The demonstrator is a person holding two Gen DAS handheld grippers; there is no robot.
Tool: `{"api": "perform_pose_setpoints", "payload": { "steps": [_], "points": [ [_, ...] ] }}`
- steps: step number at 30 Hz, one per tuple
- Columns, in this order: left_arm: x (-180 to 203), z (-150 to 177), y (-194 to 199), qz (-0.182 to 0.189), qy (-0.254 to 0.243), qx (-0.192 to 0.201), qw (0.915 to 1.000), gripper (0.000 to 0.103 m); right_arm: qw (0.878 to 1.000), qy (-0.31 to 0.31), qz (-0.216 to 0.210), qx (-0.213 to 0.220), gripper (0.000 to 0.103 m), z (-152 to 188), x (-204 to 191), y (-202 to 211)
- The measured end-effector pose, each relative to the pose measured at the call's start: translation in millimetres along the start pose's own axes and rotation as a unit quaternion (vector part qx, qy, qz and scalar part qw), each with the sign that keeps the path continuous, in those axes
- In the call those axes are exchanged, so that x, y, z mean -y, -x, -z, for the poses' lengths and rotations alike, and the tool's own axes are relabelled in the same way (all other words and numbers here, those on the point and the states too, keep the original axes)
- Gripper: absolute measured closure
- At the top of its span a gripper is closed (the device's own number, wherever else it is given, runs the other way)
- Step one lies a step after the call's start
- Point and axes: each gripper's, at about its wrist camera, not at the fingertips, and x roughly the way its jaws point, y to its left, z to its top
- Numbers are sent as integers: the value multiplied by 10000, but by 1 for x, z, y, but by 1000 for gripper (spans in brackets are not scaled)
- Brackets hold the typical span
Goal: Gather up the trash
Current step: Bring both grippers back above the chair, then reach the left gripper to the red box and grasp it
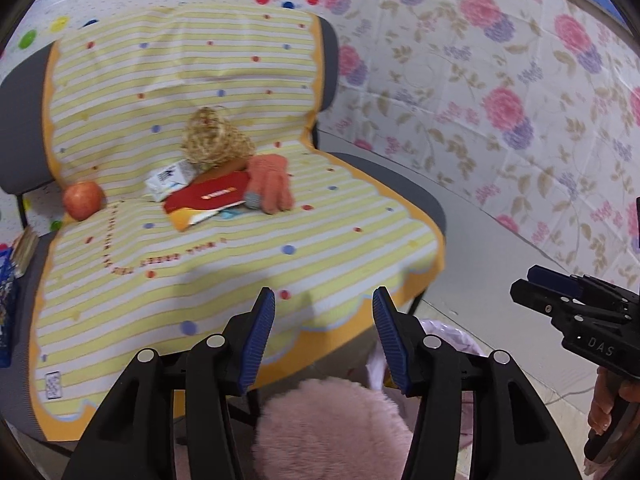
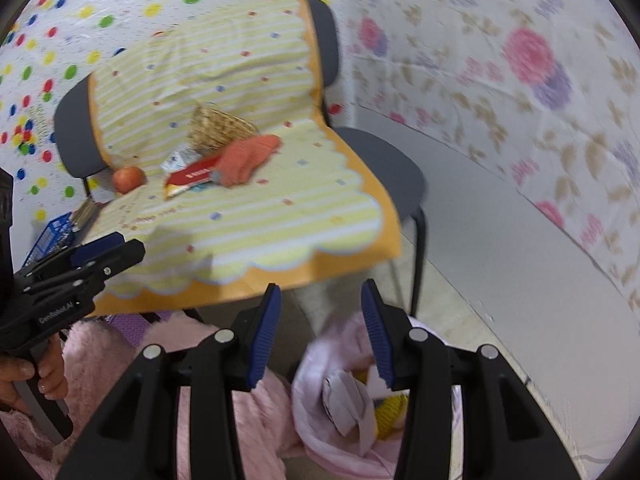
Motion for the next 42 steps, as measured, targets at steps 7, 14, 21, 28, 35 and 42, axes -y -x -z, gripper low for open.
{"api": "perform_pose_setpoints", "payload": {
  "steps": [7,14,21,28,35,42],
  "points": [
    [-42,-8,12,-496,290,133,9983,50,9991,313,-286,24,60,-29,-35,-23],
    [-78,-20,12,-982,424,318,9937,47,9979,461,-449,6,60,-52,-55,-48],
    [-112,-36,-6,-1215,574,299,9905,33,9976,460,-511,2,43,-73,-65,-77],
    [-129,-51,-50,-1141,451,37,9924,22,9972,423,-580,-198,40,-90,-75,-124],
    [-131,-59,-108,-1045,77,-423,9936,15,9968,398,-634,-268,40,-101,-77,-148],
    [-149,-71,-154,-672,49,-978,9929,14,9971,315,-610,-324,40,-105,-68,-158]
  ]
}}
